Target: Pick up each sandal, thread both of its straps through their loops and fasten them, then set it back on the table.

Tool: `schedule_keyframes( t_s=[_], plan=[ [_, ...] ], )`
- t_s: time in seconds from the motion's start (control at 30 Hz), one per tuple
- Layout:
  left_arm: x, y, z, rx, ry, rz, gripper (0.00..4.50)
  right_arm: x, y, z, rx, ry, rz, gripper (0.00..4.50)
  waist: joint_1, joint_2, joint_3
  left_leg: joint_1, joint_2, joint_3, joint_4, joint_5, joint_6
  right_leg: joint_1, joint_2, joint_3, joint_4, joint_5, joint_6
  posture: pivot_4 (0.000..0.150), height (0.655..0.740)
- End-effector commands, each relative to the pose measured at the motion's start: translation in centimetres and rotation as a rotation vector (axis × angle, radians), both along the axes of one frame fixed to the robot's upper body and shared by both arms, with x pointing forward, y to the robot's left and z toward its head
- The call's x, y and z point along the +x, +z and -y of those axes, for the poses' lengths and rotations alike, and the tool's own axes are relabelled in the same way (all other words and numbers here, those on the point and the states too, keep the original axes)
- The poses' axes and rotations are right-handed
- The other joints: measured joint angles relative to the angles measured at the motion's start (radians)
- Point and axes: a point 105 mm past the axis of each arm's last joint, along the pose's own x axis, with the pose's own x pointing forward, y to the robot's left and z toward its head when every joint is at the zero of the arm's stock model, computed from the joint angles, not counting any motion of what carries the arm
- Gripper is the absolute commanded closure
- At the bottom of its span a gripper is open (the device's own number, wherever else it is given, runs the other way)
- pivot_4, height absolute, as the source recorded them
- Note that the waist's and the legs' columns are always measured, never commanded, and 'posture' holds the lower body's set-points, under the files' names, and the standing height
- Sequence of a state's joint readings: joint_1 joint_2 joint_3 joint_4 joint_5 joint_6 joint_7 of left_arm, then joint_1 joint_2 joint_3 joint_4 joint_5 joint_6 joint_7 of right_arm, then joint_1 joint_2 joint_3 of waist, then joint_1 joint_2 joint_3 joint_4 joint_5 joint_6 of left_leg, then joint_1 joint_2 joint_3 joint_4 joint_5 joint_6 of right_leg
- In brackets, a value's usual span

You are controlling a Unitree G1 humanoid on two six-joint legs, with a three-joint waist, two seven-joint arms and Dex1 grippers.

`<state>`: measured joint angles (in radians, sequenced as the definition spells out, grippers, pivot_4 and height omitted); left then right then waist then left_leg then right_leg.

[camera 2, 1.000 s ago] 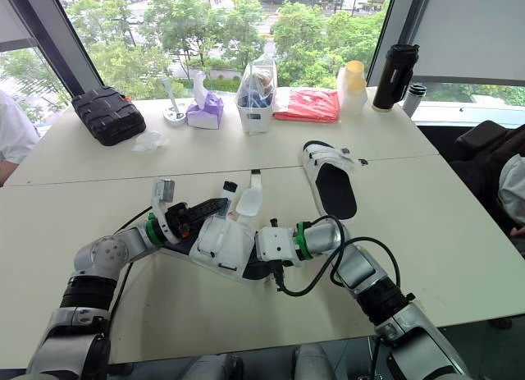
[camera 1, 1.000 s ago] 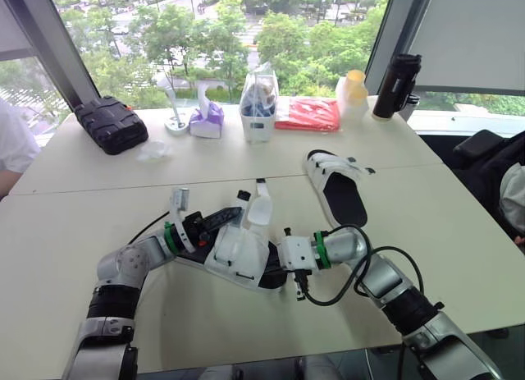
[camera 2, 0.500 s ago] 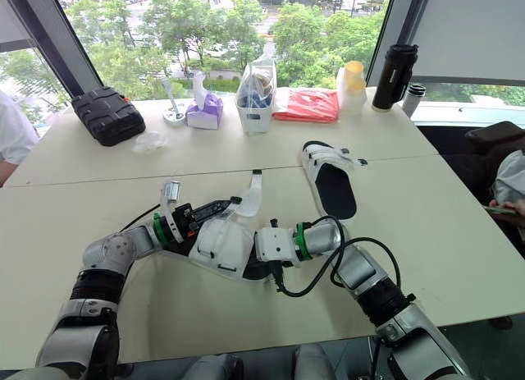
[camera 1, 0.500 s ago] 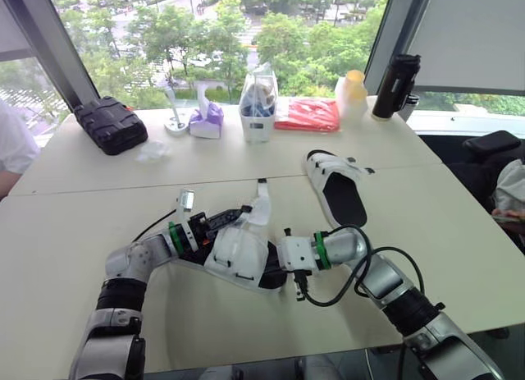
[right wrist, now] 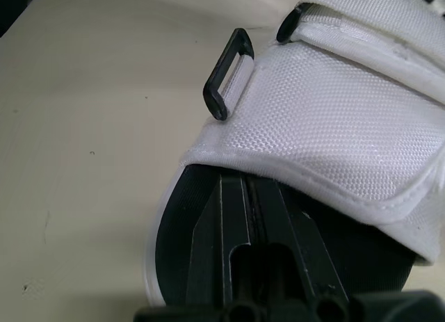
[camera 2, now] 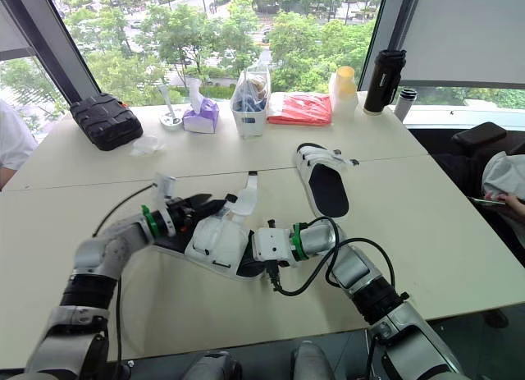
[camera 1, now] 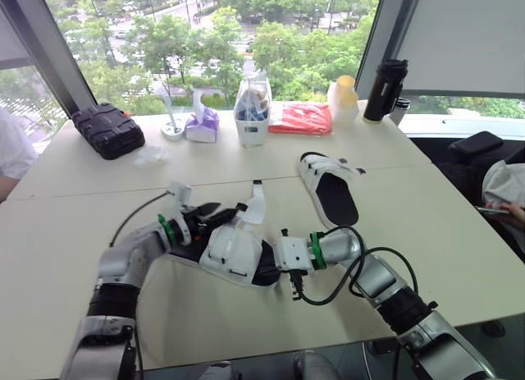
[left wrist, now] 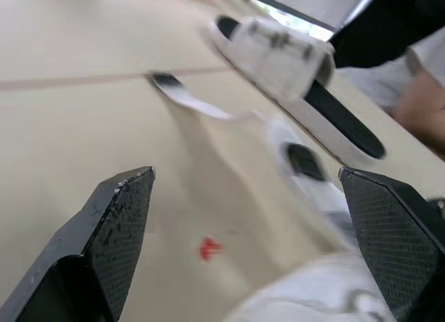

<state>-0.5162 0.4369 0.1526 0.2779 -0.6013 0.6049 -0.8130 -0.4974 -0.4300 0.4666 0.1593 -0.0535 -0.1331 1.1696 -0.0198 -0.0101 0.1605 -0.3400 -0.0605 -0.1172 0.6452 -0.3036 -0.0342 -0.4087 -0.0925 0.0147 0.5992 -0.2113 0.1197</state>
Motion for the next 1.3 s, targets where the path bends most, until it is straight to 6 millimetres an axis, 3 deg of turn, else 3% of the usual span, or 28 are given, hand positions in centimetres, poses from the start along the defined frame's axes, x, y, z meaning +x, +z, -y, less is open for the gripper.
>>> schedule_keyframes(
  t_s=[0.03, 0.23, 0.33, 0.4, 0.63, 0.8, 1.0, 1.3],
  plan=[
    [-0.2, 3.6, 0.5, -0.064, -0.077, 0.082, 0.07, -1.1, -3.3, 0.3, -0.103, 0.013, -0.09, 4.5, -0.001, 0.0, 0.0, 0.0, 0.0, 0.0, 0.0, 0.0, -0.001, 0.0, 0.0, 0.0, -0.001, 0.0, -0.001, 0.15, 0.74],
    [-1.3, 4.4, 1.0, -0.057, -0.194, 0.087, 0.07, -1.0, -3.3, 0.3, -0.103, 0.012, -0.09, 4.5, -0.015, 0.0, 0.001, 0.0, 0.0, 0.001, -0.001, -0.001, -0.001, 0.0, 0.001, 0.001, -0.001, 0.0, -0.001, 0.15, 0.74],
    [-2.3, 3.5, 2.2, 0.103, -0.343, 0.125, 0.94, -1.0, -3.3, 0.3, -0.102, 0.01, -0.089, 4.5, -0.019, 0.0, 0.001, 0.0, 0.0, 0.001, -0.001, -0.001, -0.001, 0.0, 0.001, 0.001, -0.001, 0.0, -0.001, 0.15, 0.74],
    [-2.4, 3.1, 2.8, 0.17, -0.399, 0.149, 1.88, -0.9, -3.3, 0.3, -0.102, 0.01, -0.088, 4.5, -0.018, 0.0, 0.001, 0.0, 0.0, 0.002, -0.001, -0.001, -0.001, 0.0, 0.001, 0.001, -0.002, 0.0, -0.001, 0.15, 0.74],
    [-1.7, 1.1, 3.6, 0.358, -0.505, 0.19, 1.88, -0.7, -3.2, 0.2, -0.104, 0.012, -0.082, 4.5, -0.022, 0.0, 0.001, 0.0, 0.0, 0.002, -0.001, -0.001, -0.001, 0.0, 0.001, 0.001, -0.002, 0.0, -0.001, 0.15, 0.74],
    [-0.1, -0.6, 1.8, 0.537, -0.455, 0.176, 1.88, -0.8, -3.3, 0.4, -0.109, 0.011, -0.08, 4.5, -0.022, 0.0, 0.001, 0.0, 0.0, 0.002, -0.001, -0.001, -0.001, 0.0, 0.001, 0.001, -0.002, 0.0, -0.001, 0.15, 0.74],
    [-0.4, -2.1, 0.0, 0.685, -0.515, 0.164, 1.88, -1.0, -3.4, 0.5, -0.11, 0.014, -0.083, 4.5, -0.022, 0.0, 0.001, 0.0, 0.0, 0.002, -0.001, -0.001, 0.0, -0.001, 0.002, 0.001, -0.002, 0.0, 0.0, 0.15, 0.74],
    [-4.5, -3.4, -0.1, 0.609, -0.676, 0.039, 1.88, -1.1, -3.5, 0.5, -0.114, 0.026, -0.081, 4.5, -0.024, 0.001, 0.001, 0.0, 0.003, 0.002, -0.002, -0.003, 0.003, -0.001, 0.002, 0.002, -0.002, -0.001, -0.001, 0.15, 0.74]
  ],
)
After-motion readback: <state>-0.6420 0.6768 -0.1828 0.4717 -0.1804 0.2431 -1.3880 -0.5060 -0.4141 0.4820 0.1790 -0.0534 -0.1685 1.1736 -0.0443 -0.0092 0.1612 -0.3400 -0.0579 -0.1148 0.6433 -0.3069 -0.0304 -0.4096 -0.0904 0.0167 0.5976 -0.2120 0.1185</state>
